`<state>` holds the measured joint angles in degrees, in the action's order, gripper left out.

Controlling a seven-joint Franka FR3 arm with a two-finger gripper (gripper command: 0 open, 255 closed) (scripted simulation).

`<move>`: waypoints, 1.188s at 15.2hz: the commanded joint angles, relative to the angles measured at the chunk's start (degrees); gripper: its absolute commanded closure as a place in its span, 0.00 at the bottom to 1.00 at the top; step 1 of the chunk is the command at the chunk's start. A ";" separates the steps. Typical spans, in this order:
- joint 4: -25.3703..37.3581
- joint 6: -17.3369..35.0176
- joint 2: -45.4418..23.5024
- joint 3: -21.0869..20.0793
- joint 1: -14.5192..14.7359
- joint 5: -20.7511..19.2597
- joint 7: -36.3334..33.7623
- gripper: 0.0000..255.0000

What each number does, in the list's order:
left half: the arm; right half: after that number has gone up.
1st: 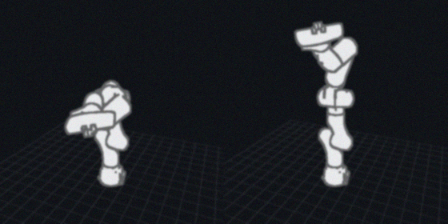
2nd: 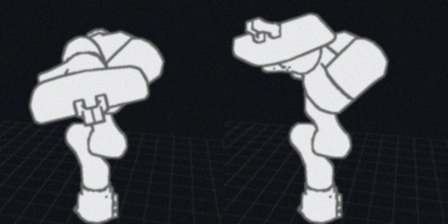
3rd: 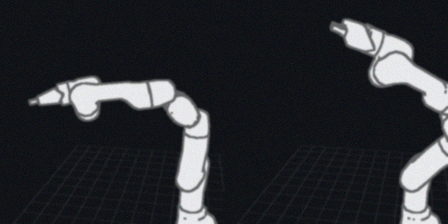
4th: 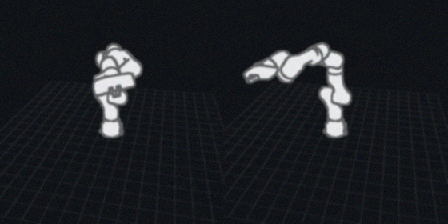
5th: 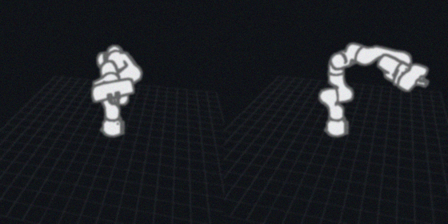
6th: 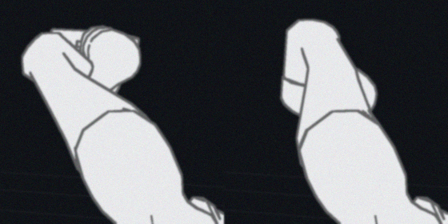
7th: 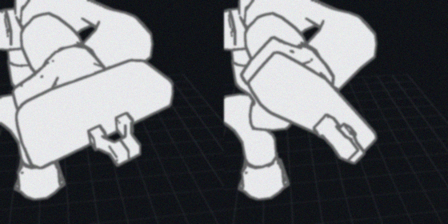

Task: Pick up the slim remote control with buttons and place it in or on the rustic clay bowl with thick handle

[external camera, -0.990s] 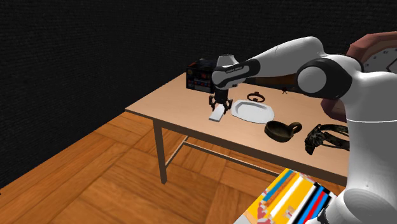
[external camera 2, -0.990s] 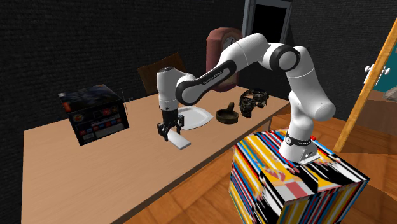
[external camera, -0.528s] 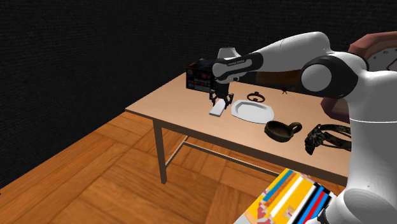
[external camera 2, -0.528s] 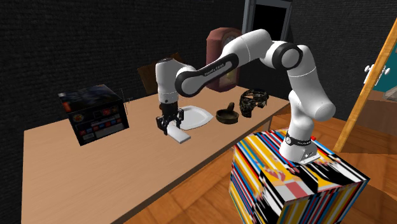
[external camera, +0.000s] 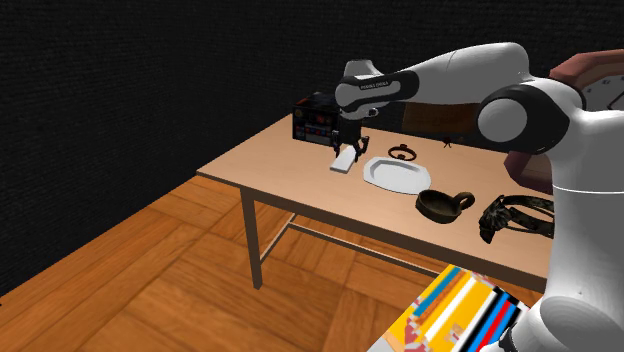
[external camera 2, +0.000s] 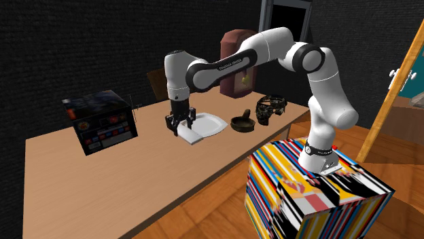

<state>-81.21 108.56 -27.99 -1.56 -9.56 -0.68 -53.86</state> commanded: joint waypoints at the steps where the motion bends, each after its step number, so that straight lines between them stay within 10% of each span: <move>1: 0.98 -1.36 0.38 -0.01 0.02 0.01 -0.01 1.00; 15: 10.96 -11.54 0.58 -0.04 0.09 0.03 0.01 1.00; 18: -1.27 -7.43 8.69 0.36 -1.26 0.35 1.66 1.00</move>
<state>-79.55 100.39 -21.47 -1.31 -10.47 -0.41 -52.65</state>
